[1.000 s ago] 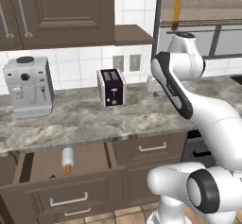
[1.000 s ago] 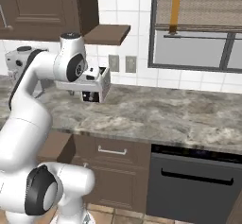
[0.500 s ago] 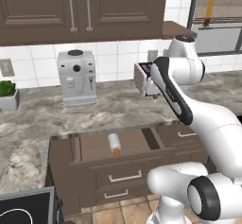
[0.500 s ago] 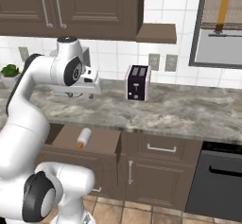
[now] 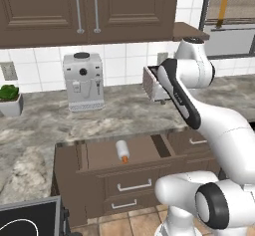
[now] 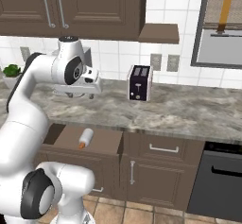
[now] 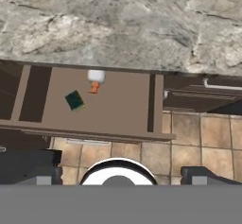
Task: Restock the sink supplies by placing the sponge and soap dispenser on the counter and next to the sink. Make sure the soap dispenser is upright.
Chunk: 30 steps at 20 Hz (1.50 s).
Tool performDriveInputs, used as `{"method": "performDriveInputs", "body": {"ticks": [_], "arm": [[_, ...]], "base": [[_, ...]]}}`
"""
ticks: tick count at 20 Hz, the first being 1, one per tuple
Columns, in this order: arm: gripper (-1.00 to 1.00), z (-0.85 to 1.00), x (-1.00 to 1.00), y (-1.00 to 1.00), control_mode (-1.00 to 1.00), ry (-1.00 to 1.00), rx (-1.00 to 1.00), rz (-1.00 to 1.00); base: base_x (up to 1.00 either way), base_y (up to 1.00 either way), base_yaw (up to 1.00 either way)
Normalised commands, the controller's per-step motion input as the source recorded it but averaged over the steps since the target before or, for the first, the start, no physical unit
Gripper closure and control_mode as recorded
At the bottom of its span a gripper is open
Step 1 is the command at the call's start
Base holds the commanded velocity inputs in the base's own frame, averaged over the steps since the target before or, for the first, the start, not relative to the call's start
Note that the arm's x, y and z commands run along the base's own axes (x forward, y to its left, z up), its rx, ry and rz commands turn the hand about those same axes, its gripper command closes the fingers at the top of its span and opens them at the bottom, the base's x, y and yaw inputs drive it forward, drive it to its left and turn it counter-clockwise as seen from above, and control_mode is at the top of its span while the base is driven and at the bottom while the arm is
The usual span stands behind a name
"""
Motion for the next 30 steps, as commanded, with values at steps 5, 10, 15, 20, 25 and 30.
{"method": "performDriveInputs", "body": {"ticks": [5, 10, 15, 20, 25, 30], "arm": [[-1.00, -0.99, -0.52, 0.05, -1.00, 0.01, -0.01, 0.00], [-1.00, -1.00, -0.09, 0.70, -1.00, 0.10, -0.09, 0.00], [-1.00, -0.98, 0.39, 0.62, -1.00, 0.12, -0.02, -0.03], [-1.00, -0.63, 0.45, 0.32, -1.00, 0.00, 0.00, -0.04], [-1.00, -0.44, 0.55, 0.29, -1.00, 0.10, 0.00, -0.04], [-1.00, -0.19, 0.46, 0.01, -1.00, 0.06, 0.02, -0.03]], "base": [[0.00, 0.00, 0.00], [0.00, 0.00, 0.00], [0.00, 0.00, 0.00], [0.00, 0.00, 0.00], [0.00, 0.00, 0.00], [0.00, 0.00, 0.00]]}}
